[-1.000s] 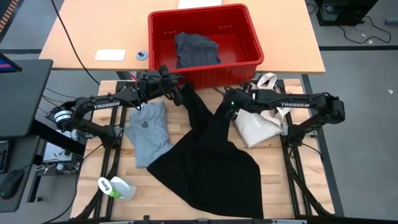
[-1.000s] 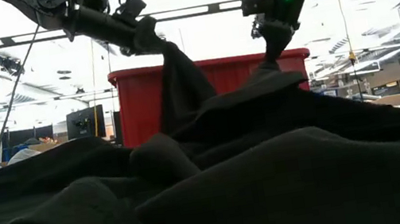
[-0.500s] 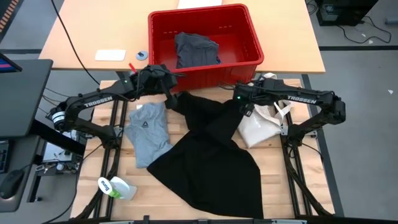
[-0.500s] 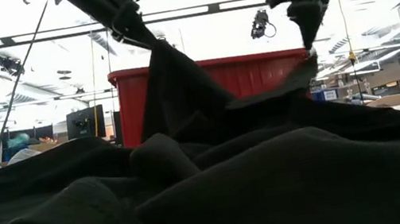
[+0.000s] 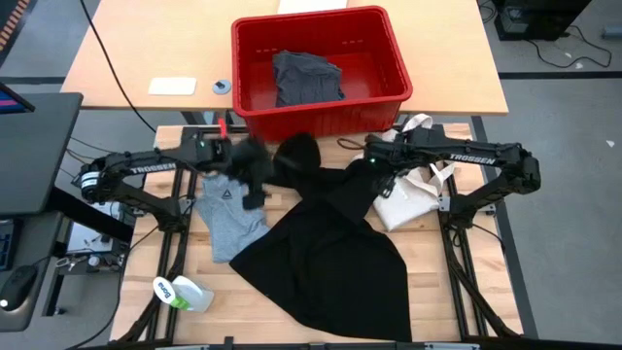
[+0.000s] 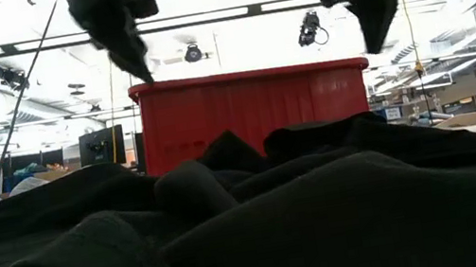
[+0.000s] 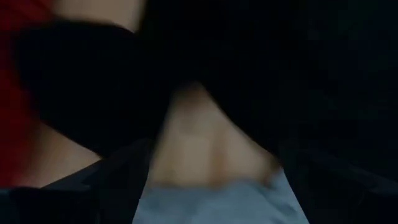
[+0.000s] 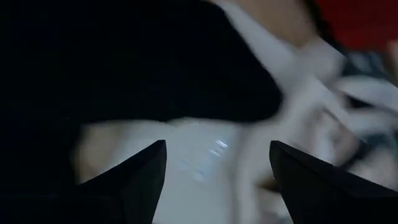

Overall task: Fold Laundry from Bin
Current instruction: Fold the black shirt

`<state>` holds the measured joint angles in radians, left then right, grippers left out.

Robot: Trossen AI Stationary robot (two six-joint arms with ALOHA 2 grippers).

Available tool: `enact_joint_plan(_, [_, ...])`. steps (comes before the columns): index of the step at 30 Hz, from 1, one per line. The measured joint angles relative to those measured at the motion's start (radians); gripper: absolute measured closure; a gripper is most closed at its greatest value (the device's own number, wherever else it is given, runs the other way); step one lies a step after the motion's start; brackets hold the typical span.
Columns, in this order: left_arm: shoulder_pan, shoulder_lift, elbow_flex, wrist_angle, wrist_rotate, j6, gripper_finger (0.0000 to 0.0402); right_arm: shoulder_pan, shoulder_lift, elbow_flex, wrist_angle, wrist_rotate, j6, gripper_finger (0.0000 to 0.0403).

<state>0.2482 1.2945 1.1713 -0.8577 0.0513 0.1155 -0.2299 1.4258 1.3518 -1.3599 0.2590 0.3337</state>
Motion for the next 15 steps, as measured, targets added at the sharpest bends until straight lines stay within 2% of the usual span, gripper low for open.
enact_joint_plan(3, [-0.116, 0.000, -0.067, -0.043, -0.001, -0.114, 0.0043, 0.066, 0.000, -0.001, 0.085, -0.001, 0.007, 0.0112])
enact_joint_plan(9, [-0.347, 0.001, -0.215, -0.084, -0.026, -0.400, 0.0043, 0.232, 0.000, -0.102, 0.416, 0.194, 0.082, 0.0112])
enact_joint_plan(15, [-0.571, 0.001, -0.248, -0.099, -0.030, -0.715, 0.0047, 0.349, 0.000, -0.262, 0.717, 0.226, 0.078, 0.0113])
